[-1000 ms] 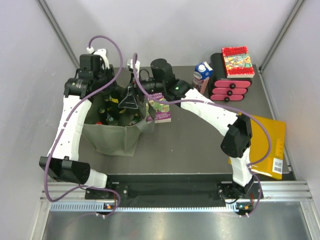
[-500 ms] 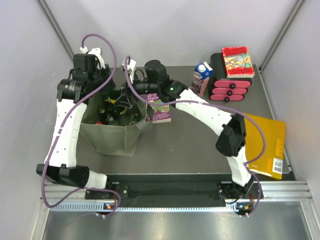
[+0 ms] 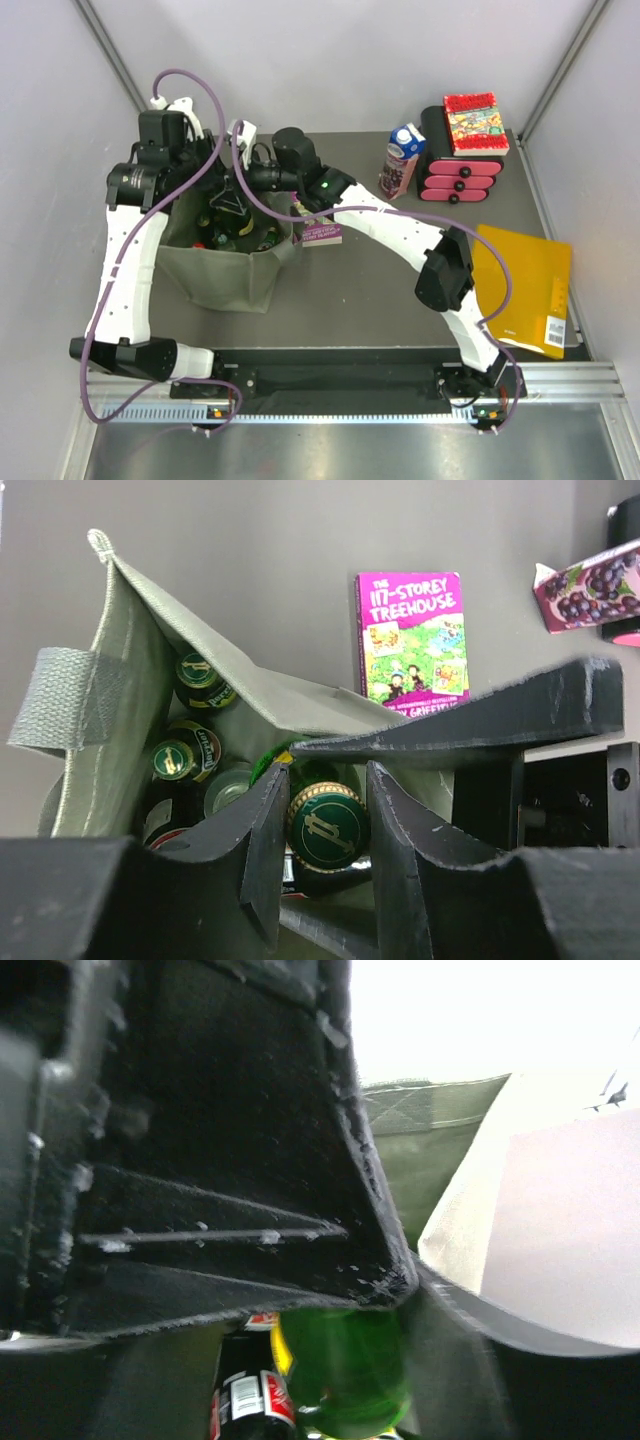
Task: Take the beverage out of the canvas bag
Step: Take out the drink from the canvas bag.
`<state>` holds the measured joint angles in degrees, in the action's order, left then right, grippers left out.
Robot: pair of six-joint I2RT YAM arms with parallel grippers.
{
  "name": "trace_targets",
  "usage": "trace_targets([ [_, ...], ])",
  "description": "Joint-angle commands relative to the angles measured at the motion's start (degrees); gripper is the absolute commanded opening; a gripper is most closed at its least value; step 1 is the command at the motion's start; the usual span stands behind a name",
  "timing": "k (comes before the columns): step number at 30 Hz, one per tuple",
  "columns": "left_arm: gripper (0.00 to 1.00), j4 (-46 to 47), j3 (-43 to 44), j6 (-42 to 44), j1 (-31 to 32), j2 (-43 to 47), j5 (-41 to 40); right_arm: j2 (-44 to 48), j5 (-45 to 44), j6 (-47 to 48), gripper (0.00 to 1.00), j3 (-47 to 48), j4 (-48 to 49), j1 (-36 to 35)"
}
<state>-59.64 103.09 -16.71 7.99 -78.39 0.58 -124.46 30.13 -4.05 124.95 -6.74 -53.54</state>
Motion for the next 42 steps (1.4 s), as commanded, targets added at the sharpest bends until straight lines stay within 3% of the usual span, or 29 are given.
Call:
trace_targets([
  [1, 0.00, 6.81, 4.49, -2.97, 0.27, 3.51, 2.50, -1.48, -1.74, -0.69, 0.58, 1.88, 1.91, -1.13],
  [6, 0.00, 6.55, 6.16, -4.82, 0.27, 2.98, 2.85, -1.13, -1.57, -0.34, 0.37, 0.92, 3.75, -1.13],
  [8, 0.00, 6.38, 6.86, -5.70, 0.27, 2.89, 3.11, -0.43, -1.48, -0.78, 0.36, -0.40, 4.89, -1.13],
  [10, 0.00, 6.11, 7.65, -6.84, 0.27, 2.63, 3.20, -0.25, -1.21, -1.56, 0.37, -1.01, 6.30, -1.13],
  [12, 0.00, 6.02, 8.00, -8.07, 0.27, 2.63, 3.29, -0.08, -0.78, -2.88, 0.48, -1.63, 8.74, -0.78],
  [20, 0.00, 5.58, 8.09, -12.29, 0.27, 2.80, 3.99, -0.52, -0.77, -8.95, 0.54, -2.16, 12.98, 0.36],
  [23, 0.00, 5.58, 8.09, -12.82, 0.27, 2.98, 3.73, -0.34, -0.60, -9.13, 0.45, -2.43, 13.51, 0.54],
  [27, 0.00, 5.67, 9.06, -14.13, 0.27, 3.07, 3.90, 0.01, 0.28, -9.48, 0.16, -3.13, 14.47, 0.89],
  [30, 0.00, 5.76, 9.85, -15.36, 0.27, 3.07, 3.82, 0.89, 0.63, -10.62, 0.04, -4.01, 16.05, 1.24],
  [32, 0.11, 5.67, 10.29, -16.16, 0.27, 2.98, 3.81, 1.15, 1.50, -11.59, 0.00, -3.83, 16.76, 1.68],
  [33, 0.27, 5.50, 10.64, -17.03, 0.27, 2.98, 3.90, 1.33, 1.60, -11.94, 0.00, -3.83, 17.46, 1.86],
  [37, 0.50, 5.67, 10.29, -18.09, 0.27, 3.33, 4.17, 2.03, 3.09, -12.91, 0.00, -3.66, 18.87, 2.47],
  [42, 0.58, 6.37, 8.80, -19.23, 0.27, 3.86, 5.31, 2.47, 4.23, -13.43, 0.00, -3.39, 19.57, 2.74],
])
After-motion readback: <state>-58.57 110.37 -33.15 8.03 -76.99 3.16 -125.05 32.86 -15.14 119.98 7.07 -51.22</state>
